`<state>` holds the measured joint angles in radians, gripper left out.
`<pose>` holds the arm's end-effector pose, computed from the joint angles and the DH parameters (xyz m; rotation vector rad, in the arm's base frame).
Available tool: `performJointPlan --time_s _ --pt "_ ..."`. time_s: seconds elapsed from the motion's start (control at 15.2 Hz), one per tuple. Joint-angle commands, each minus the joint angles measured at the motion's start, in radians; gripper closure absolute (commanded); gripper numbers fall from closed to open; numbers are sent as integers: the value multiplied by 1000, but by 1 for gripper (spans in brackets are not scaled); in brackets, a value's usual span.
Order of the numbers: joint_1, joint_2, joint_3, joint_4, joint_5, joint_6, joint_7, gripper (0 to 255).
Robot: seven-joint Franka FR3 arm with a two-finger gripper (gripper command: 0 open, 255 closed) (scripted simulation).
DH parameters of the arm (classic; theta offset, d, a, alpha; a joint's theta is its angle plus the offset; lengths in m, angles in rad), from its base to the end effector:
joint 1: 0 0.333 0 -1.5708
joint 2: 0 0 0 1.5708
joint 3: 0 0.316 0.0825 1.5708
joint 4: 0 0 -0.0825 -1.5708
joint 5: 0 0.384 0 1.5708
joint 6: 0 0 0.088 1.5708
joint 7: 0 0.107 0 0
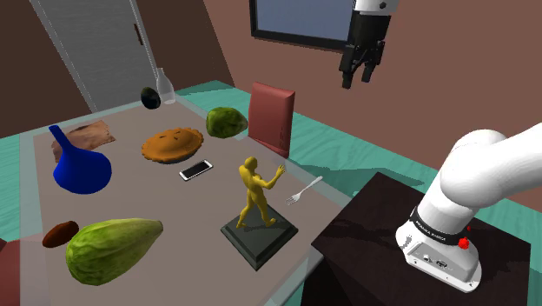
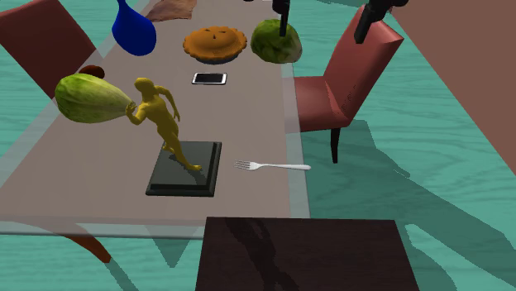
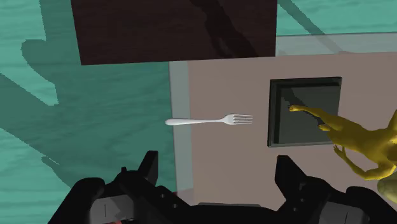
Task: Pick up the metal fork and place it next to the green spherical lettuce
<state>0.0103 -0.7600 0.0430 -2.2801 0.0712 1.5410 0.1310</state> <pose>0.3108 0.0291 0.6154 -3.0955 0.1338 -0.0259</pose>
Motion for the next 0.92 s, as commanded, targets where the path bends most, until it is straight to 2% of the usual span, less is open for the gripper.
performJointPlan --time_s 0.0,0.46,0.86 --pt "0 0 0 0 0 0 0 0" --pt "83 55 -51 -194 -29 246 -265 0" --pt "151 165 -94 -311 -48 472 -489 0"
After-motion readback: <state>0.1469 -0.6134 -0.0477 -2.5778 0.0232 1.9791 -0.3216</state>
